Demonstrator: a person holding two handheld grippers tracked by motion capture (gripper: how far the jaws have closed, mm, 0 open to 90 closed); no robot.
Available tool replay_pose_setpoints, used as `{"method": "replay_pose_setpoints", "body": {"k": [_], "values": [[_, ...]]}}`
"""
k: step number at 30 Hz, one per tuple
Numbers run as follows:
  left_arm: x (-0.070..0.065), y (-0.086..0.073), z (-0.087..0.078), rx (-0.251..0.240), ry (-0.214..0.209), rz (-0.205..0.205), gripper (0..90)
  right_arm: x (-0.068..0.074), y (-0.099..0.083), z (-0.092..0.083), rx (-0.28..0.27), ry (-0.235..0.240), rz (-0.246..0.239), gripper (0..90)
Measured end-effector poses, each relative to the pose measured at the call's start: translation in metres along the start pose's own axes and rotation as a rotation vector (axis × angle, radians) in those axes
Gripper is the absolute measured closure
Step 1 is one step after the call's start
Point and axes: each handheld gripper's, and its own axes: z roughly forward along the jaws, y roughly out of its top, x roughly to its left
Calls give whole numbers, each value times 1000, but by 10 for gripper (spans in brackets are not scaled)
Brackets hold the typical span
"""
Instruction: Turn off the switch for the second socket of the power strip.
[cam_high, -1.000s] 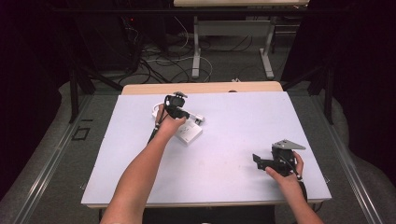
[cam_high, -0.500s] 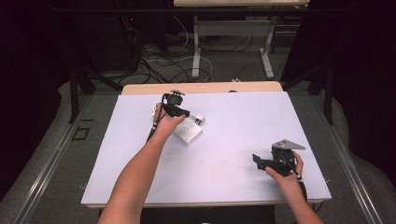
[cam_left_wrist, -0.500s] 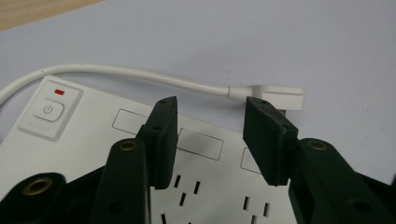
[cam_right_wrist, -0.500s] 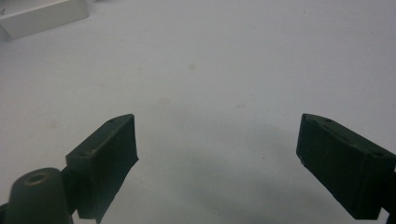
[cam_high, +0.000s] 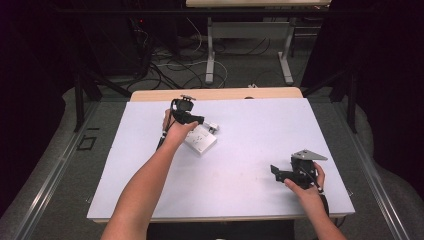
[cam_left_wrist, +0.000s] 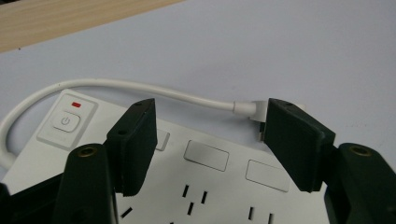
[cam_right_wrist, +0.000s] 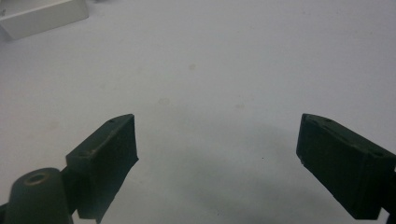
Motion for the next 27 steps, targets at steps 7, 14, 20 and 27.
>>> {"method": "replay_pose_setpoints", "body": {"k": [7,14,20,27], "values": [[4,1,-7,-27,-2,7,304,0,0,0,-1,-4,-4,118],[5,2,-16,-51,-9,9,300,0,0,-1,-5,-5,-11,118],[2,3,-24,-64,-37,18,293,0,0,-1,-5,-4,-11,118],[-1,2,-32,-61,-54,10,225,0,0,-1,-8,-7,-16,118]]}}
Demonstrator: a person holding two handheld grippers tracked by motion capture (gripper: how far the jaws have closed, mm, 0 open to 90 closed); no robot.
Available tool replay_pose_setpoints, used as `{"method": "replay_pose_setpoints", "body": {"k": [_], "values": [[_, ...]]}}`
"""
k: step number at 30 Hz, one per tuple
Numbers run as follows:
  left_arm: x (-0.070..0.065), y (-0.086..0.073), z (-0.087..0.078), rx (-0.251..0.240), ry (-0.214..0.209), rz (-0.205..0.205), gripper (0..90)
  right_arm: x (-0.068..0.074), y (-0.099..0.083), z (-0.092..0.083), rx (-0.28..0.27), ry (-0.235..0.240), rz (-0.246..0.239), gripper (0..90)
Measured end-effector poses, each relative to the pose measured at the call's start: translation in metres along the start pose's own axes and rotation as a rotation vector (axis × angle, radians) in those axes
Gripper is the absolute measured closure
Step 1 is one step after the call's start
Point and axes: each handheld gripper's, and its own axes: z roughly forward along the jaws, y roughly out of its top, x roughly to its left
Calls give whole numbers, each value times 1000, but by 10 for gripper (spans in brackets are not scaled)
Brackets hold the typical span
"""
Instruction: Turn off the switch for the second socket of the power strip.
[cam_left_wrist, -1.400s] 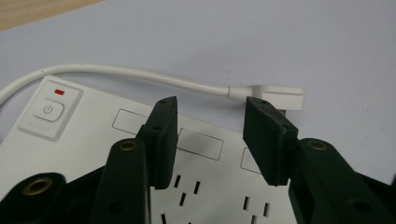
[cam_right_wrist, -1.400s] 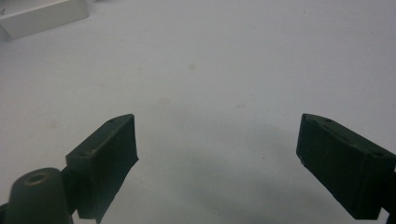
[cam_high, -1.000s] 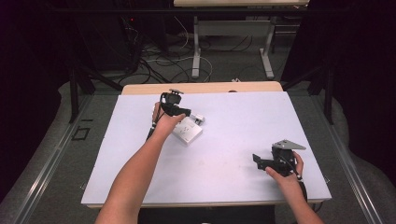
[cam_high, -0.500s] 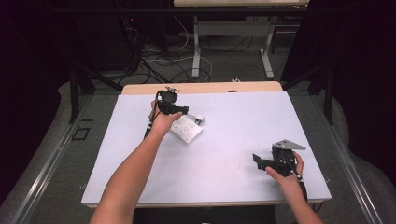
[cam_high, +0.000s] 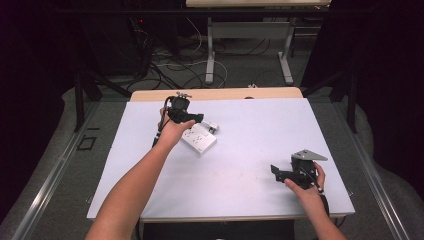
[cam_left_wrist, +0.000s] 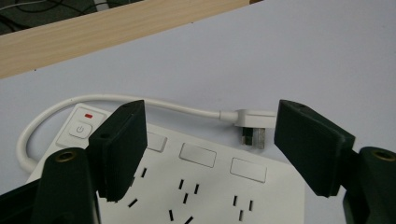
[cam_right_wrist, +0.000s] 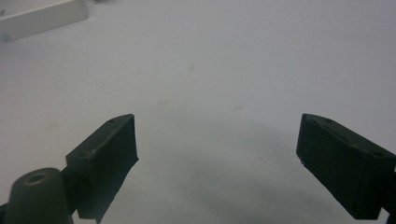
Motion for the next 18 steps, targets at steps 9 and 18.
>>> {"method": "replay_pose_setpoints", "body": {"k": [9,18], "values": [[-3,-2,-12,-22,-33,-17,59,1,0,-1,1,0,4,118],[-2,-8,-23,-57,-55,-9,6,2,0,-1,-4,-4,10,118]]}}
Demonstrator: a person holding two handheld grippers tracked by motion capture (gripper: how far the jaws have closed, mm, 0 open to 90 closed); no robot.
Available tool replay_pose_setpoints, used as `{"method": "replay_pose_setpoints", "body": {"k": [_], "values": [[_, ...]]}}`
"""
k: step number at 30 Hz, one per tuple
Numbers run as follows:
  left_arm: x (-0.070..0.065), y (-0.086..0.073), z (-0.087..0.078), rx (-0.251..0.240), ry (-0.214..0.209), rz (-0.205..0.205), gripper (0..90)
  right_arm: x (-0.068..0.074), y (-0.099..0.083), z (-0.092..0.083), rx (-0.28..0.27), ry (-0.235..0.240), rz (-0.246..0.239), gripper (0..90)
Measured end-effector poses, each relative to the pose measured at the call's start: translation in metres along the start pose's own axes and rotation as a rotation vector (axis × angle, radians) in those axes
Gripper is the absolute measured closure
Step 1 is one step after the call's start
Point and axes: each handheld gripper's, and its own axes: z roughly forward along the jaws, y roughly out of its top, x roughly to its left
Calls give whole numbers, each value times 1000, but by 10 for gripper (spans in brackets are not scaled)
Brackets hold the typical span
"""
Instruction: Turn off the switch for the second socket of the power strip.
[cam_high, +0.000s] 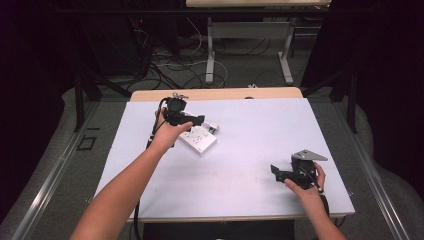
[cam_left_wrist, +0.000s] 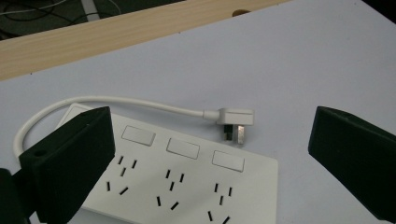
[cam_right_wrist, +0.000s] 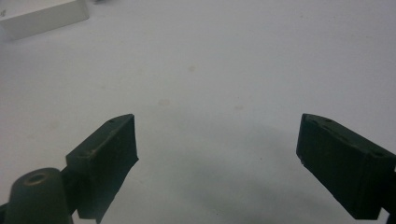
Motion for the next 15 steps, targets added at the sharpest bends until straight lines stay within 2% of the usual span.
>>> {"method": "replay_pose_setpoints", "body": {"k": [4,9,15], "values": [[-2,-3,-7,-14,-19,4,6,0,0,-1,4,6,-5,118],[-5,-9,-13,-15,-18,30,9,0,0,-1,3,7,-7,118],[-7,-16,-21,-21,-22,41,14,0,0,-1,1,4,-7,118]]}}
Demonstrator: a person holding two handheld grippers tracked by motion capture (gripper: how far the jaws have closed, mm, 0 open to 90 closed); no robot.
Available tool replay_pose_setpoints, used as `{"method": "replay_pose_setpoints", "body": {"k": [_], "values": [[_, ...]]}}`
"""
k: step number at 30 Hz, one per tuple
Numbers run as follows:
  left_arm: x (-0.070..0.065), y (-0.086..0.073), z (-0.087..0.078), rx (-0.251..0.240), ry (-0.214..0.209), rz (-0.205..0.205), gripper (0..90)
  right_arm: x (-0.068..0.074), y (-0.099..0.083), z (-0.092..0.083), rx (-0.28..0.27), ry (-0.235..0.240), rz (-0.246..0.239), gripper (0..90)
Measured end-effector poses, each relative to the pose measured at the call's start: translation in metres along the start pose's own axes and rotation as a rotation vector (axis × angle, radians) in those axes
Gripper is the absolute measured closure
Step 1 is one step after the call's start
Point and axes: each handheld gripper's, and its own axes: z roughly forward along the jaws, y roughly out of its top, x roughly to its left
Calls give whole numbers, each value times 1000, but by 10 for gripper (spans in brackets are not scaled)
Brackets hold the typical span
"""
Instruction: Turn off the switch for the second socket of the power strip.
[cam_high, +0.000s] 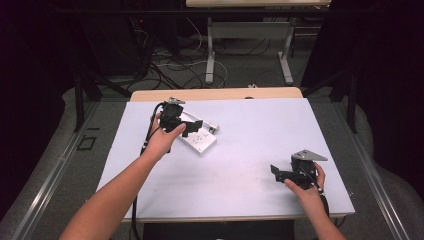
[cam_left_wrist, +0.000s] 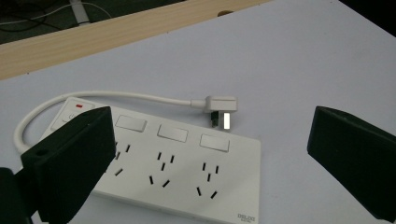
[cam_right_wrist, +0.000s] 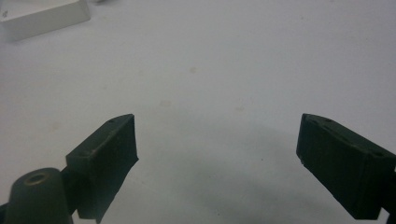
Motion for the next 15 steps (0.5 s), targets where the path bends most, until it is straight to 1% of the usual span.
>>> {"method": "replay_pose_setpoints", "body": {"k": [3,4,8,10,12,13,15], "values": [[-2,-3,-5,-5,-1,-4,20,0,0,0,2,0,4,118],[-1,-4,-6,-9,-5,4,21,0,0,0,2,0,8,118],[-3,-9,-13,-10,-7,0,25,0,0,0,1,-1,7,118],[-4,-12,-16,-7,-8,7,25,1,0,0,1,-1,8,118],[-5,-14,-19,-11,-11,9,25,1,0,0,1,-1,7,118],[-5,-15,-21,-14,-19,12,25,1,0,0,1,-1,6,118],[-7,-18,-25,-12,-20,6,25,1,0,0,-2,-3,-1,118]]}}
